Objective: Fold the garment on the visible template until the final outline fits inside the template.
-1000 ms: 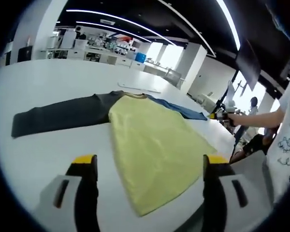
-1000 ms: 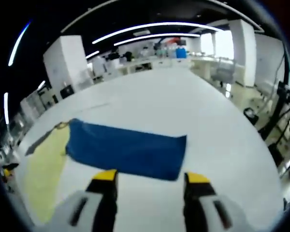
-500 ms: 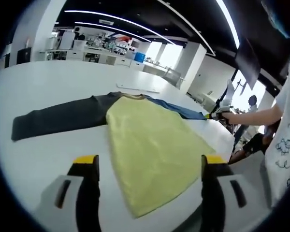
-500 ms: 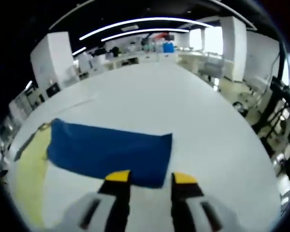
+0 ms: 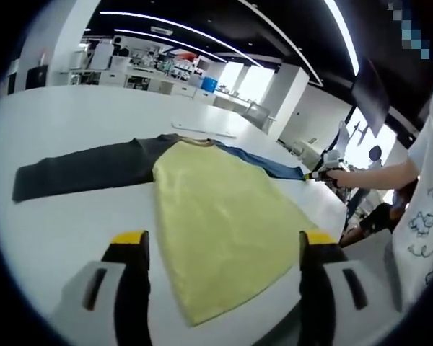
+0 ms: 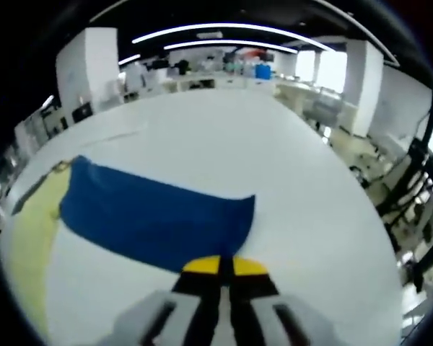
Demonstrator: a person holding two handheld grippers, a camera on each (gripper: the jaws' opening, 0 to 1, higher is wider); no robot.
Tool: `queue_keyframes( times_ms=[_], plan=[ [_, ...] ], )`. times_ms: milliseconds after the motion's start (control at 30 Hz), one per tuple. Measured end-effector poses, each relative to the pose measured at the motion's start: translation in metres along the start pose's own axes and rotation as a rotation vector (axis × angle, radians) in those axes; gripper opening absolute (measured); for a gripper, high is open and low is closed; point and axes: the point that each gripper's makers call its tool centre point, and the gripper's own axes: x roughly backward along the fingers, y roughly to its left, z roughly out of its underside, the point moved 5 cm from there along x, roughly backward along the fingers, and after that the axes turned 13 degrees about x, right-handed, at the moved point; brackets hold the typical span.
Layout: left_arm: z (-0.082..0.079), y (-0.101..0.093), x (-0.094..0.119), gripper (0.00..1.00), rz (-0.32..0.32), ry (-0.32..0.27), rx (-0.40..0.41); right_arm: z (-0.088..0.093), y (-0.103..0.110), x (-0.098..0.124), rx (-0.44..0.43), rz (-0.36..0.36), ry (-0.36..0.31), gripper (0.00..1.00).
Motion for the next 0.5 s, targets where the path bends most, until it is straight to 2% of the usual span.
queue_keyframes(
  times_ms=[300, 500],
  plan=[
    [0.001, 0.002, -0.001, 0.83, 0.001, 0.000, 0.009, -0.007, -0.025, -0.019, 0.049, 0.026, 0.027, 0.00],
    [0.001, 0.001, 0.001, 0.83, 0.000, -0.011, 0.010, -0.011, -0.021, -0.012, 0.070, 0.035, 0.015, 0.00]
  ],
)
